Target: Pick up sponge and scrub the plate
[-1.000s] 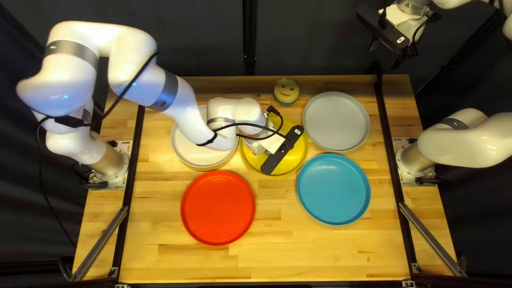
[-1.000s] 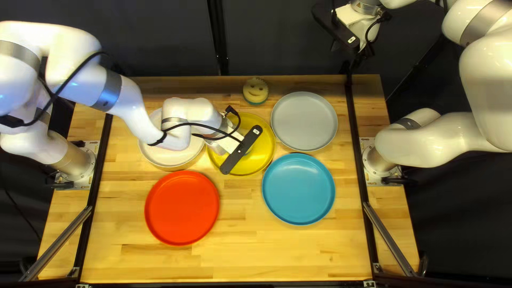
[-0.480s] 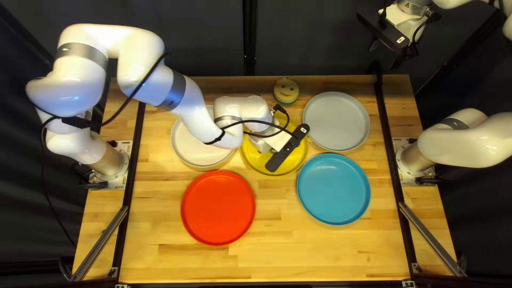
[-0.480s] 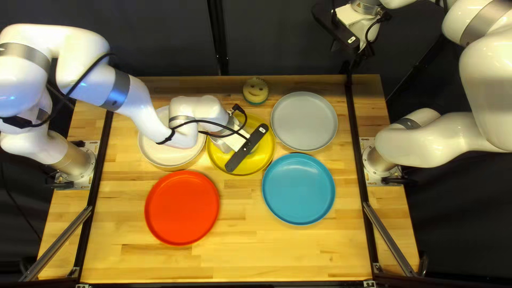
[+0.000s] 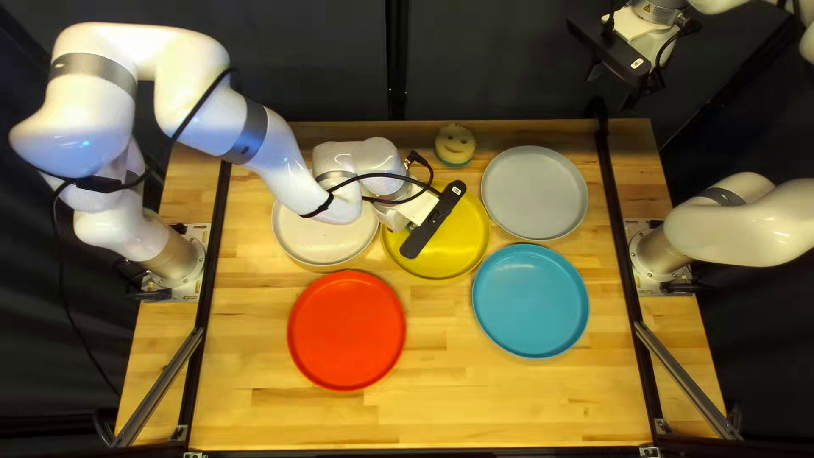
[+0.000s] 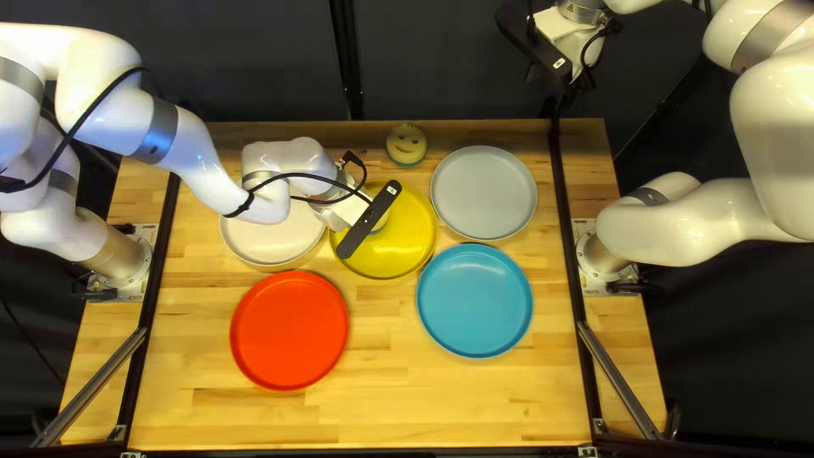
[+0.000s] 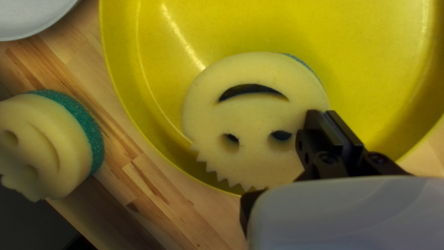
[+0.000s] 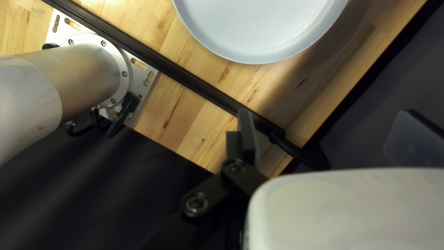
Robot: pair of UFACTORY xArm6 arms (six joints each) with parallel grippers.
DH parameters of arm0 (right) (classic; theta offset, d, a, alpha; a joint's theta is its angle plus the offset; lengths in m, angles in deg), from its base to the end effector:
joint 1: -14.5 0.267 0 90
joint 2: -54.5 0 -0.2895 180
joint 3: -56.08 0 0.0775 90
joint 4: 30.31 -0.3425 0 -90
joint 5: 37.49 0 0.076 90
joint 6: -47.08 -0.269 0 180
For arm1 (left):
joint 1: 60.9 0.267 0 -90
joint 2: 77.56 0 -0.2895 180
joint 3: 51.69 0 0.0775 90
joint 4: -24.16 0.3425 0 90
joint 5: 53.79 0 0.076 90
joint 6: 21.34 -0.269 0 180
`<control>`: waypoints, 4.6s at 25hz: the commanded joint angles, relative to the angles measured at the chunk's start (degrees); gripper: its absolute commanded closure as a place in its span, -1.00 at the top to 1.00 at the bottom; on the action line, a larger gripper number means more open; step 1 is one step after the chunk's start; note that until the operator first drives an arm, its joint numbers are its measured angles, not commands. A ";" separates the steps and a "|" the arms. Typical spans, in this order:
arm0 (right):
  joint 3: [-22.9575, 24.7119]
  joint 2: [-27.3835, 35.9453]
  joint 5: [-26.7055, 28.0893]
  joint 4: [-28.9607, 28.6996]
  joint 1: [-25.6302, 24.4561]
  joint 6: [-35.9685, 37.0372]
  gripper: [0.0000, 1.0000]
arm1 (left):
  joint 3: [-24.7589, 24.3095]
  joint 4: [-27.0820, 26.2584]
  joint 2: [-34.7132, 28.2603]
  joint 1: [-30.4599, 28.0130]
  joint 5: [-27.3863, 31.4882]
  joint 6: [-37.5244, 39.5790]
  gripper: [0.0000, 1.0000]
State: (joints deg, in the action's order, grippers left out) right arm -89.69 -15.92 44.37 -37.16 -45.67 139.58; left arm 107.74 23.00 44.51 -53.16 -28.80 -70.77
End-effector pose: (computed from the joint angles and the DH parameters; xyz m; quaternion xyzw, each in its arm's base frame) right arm 0.1754 -0.2446 0.2540 -0.9605 -0.2661 -0.0435 0.0689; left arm 0.5501 0.0739 0.0407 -0.9321 0.3457 -0.0971 0.0469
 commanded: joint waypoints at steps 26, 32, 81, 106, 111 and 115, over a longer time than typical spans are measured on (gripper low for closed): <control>0.00 0.00 0.00 0.00 0.00 0.00 1.00 | -3.03 2.77 -5.11 -0.23 2.46 2.48 -1.00; 0.00 0.00 0.00 0.00 0.00 0.00 1.00 | 2.22 1.08 0.13 0.38 2.64 -0.23 -1.00; 0.00 0.00 0.00 0.00 0.00 0.00 1.00 | -5.62 -1.66 -3.40 -9.56 -1.70 3.86 -1.00; 0.00 0.00 0.00 0.00 0.00 0.00 1.00 | 7.48 -1.65 4.10 -3.68 4.16 -2.82 -1.00; 0.00 0.00 0.00 0.00 0.00 0.00 1.00 | 3.44 -0.37 0.46 -6.03 3.15 0.24 -1.00; 0.00 0.00 0.00 0.00 0.00 0.00 1.00 | 2.97 0.44 0.44 -8.35 1.96 2.40 -1.00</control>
State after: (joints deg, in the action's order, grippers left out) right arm -89.69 -15.92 44.37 -37.16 -45.67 139.58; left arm 111.04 22.99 45.05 -60.46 -26.14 -69.44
